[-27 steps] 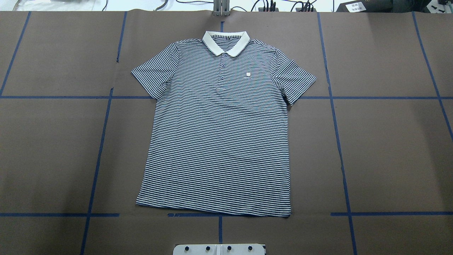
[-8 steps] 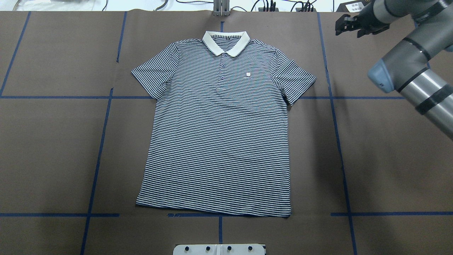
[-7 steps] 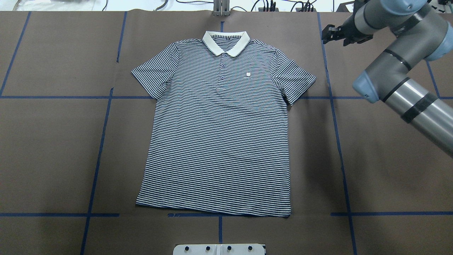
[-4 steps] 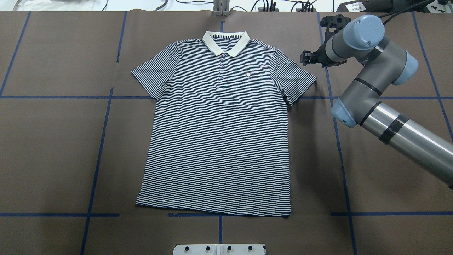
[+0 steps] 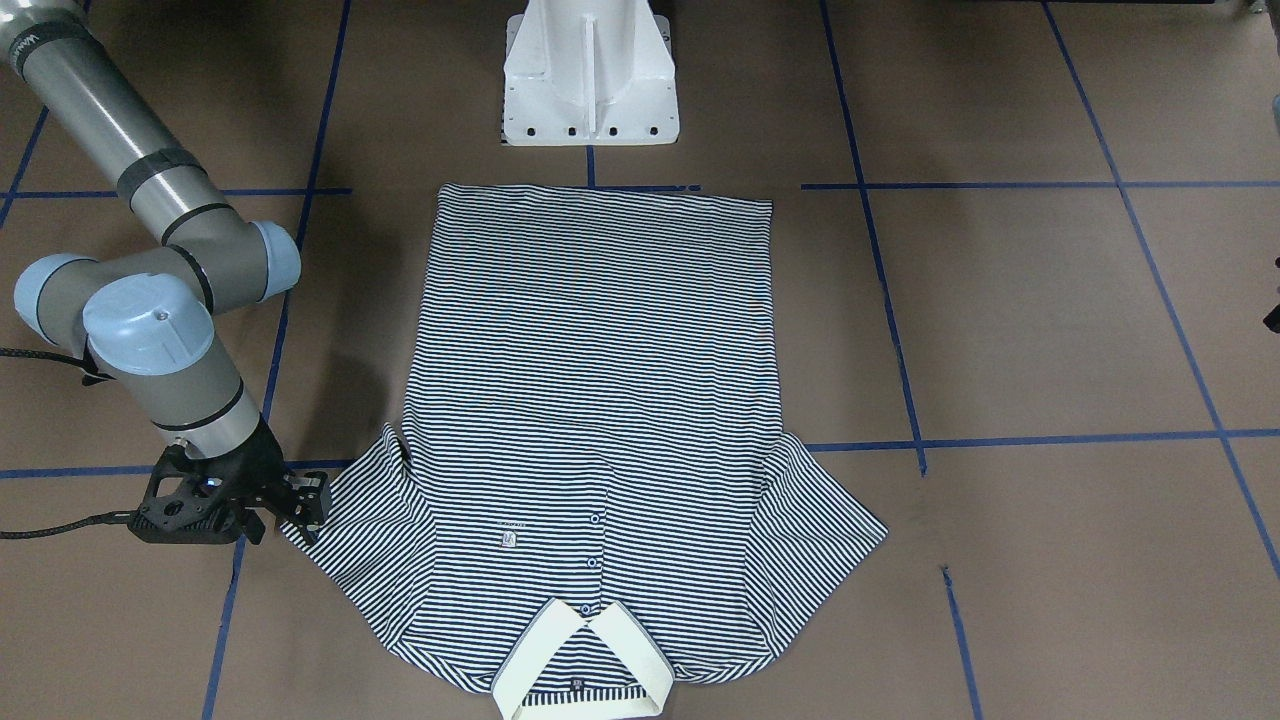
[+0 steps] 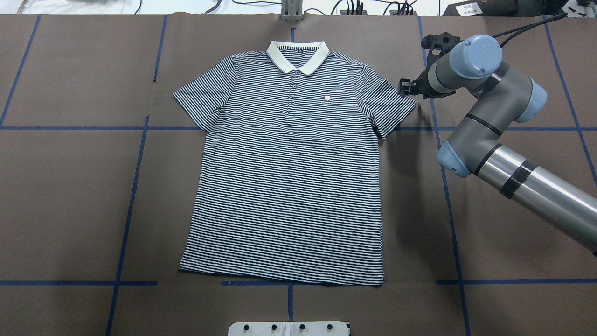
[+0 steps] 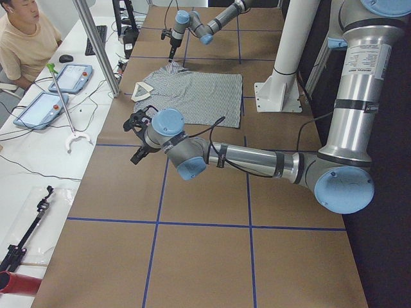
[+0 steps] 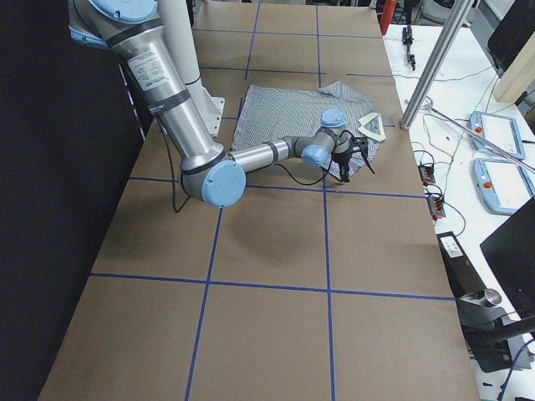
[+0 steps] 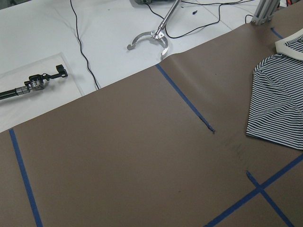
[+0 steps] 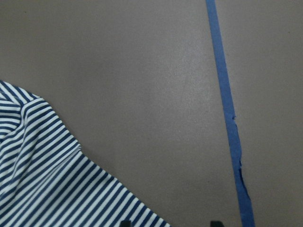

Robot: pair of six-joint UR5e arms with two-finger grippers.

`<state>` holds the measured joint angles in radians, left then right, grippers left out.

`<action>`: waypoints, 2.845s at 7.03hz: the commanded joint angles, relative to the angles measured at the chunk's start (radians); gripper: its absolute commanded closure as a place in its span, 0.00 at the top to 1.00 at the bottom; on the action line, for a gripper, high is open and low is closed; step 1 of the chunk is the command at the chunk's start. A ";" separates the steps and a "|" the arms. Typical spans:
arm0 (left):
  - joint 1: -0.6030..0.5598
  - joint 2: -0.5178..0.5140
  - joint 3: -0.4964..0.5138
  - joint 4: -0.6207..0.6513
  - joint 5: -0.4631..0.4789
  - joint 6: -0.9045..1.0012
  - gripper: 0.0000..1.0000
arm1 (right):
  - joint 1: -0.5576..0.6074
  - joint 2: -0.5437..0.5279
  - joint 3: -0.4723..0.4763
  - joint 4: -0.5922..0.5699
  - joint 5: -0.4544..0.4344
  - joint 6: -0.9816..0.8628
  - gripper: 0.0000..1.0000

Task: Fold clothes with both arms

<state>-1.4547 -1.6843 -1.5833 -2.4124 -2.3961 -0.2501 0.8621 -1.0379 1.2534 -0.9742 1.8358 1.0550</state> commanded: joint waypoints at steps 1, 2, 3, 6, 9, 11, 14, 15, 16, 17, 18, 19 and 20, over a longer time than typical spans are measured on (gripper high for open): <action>0.000 0.002 0.000 -0.001 0.002 0.002 1.00 | -0.011 -0.004 0.000 0.000 -0.013 0.002 0.63; 0.000 0.002 0.000 -0.001 0.002 0.003 1.00 | -0.012 -0.004 0.000 0.000 -0.013 0.002 0.63; 0.000 0.002 0.000 -0.001 0.000 0.002 1.00 | -0.015 -0.010 0.000 0.000 -0.013 0.002 0.63; 0.000 0.002 0.000 -0.001 0.000 0.003 1.00 | -0.017 -0.019 0.000 0.000 -0.013 0.002 0.57; 0.000 0.002 0.000 -0.001 0.000 0.003 1.00 | -0.021 -0.018 0.003 0.003 -0.013 0.060 0.00; 0.000 0.002 0.000 -0.002 0.000 0.003 1.00 | -0.023 -0.005 0.017 -0.004 -0.016 0.065 0.00; 0.000 0.003 0.000 -0.002 0.000 0.005 1.00 | -0.035 0.025 0.159 -0.195 -0.088 0.139 0.00; 0.000 0.003 0.000 -0.002 0.000 0.005 1.00 | -0.073 0.112 0.188 -0.348 -0.137 0.207 0.00; 0.000 0.005 0.000 -0.002 0.000 0.006 1.00 | -0.131 0.202 0.163 -0.433 -0.229 0.297 0.00; 0.000 0.005 0.000 -0.002 0.000 0.005 1.00 | -0.155 0.260 0.111 -0.437 -0.246 0.334 0.00; 0.000 0.009 0.000 -0.002 -0.002 0.006 1.00 | -0.163 0.356 -0.010 -0.434 -0.269 0.373 0.00; 0.000 0.011 0.000 -0.002 -0.002 0.005 1.00 | -0.176 0.422 -0.108 -0.428 -0.312 0.382 0.00; 0.000 0.011 -0.001 -0.002 -0.005 0.000 1.00 | -0.182 0.435 -0.121 -0.425 -0.329 0.382 0.00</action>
<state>-1.4542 -1.6745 -1.5834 -2.4145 -2.3982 -0.2461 0.6907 -0.6458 1.1864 -1.4021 1.5365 1.4280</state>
